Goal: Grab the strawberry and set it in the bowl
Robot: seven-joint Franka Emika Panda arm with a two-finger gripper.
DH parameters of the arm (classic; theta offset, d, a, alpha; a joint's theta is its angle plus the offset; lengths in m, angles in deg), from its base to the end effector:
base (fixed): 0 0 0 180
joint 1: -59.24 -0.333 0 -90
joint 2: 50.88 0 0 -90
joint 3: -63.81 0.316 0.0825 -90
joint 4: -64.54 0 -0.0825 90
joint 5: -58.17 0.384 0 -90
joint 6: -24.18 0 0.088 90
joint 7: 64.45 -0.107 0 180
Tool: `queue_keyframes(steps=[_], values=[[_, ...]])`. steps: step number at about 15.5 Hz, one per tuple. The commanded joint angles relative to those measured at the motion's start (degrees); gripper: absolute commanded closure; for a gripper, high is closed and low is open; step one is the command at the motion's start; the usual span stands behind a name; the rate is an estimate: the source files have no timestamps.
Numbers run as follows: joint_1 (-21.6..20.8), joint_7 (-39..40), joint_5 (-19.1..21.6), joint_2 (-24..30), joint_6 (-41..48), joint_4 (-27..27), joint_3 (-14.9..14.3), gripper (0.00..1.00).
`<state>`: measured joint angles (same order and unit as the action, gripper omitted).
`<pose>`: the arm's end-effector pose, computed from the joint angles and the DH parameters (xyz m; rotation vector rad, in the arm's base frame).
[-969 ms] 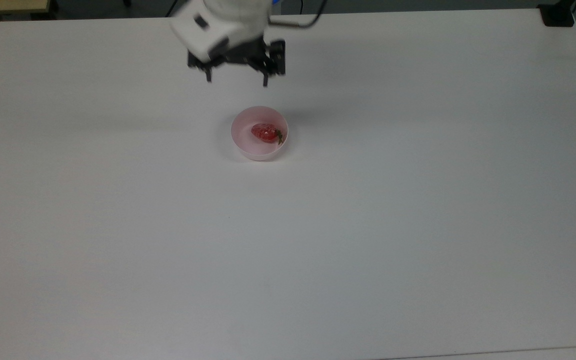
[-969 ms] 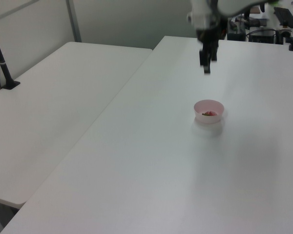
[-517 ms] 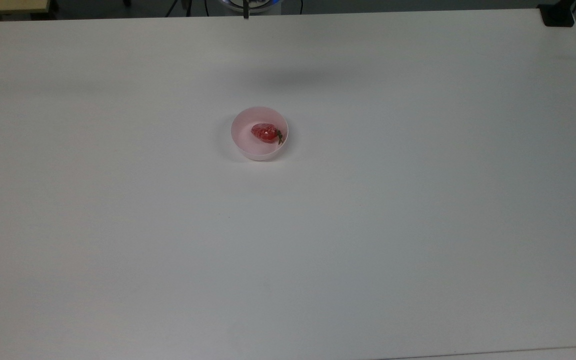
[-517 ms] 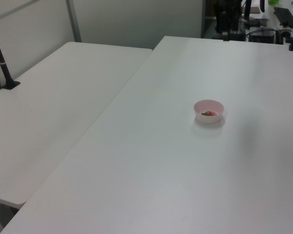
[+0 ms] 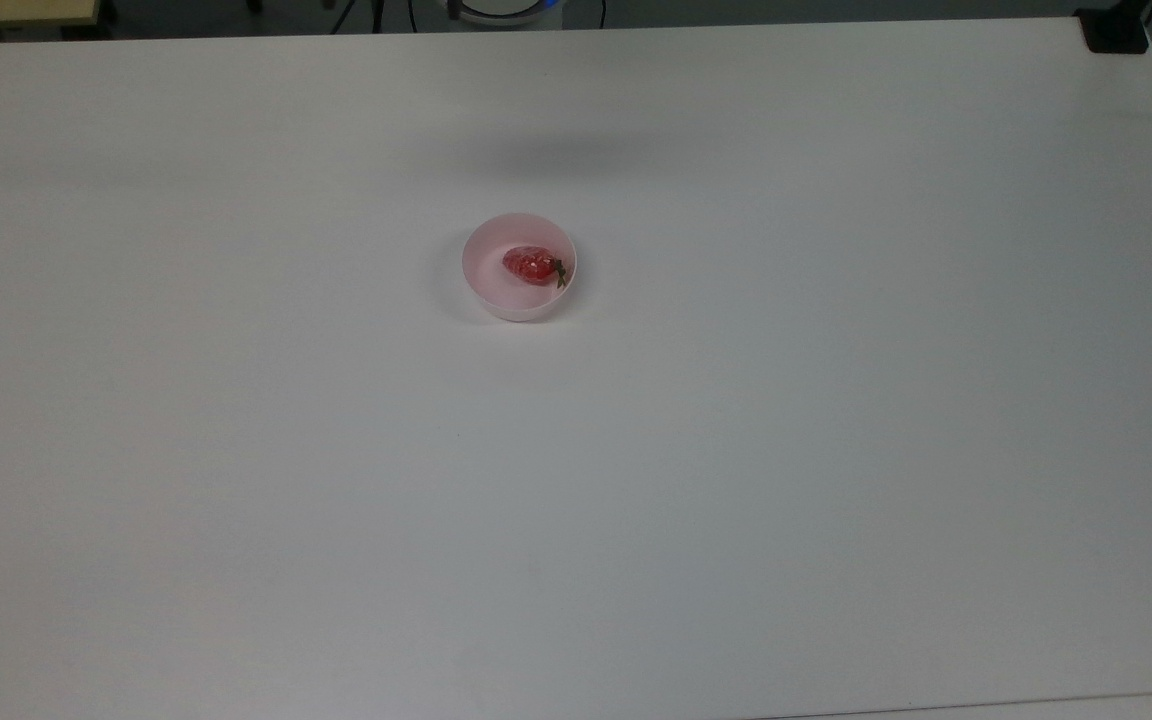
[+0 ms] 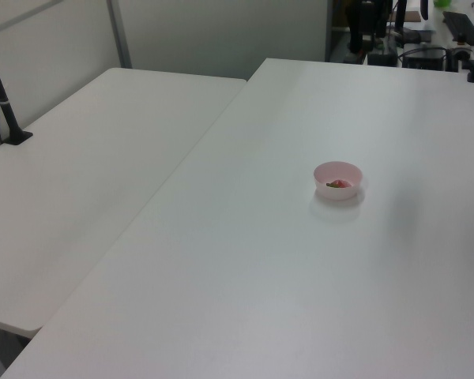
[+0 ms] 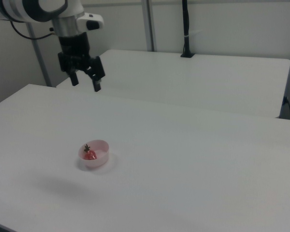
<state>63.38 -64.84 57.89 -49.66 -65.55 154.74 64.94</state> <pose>0.5468 -0.0292 0.6342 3.1345 -0.0931 0.0203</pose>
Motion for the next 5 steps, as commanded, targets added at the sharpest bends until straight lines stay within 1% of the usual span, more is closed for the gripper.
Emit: queue_keyframes(steps=[1,5], values=[[-0.98,3.82,0.54,0.36,-3.52,0.42,-2.97,0.00],[-1.07,3.55,0.72,0.36,-3.87,0.33,-3.41,0.00]])
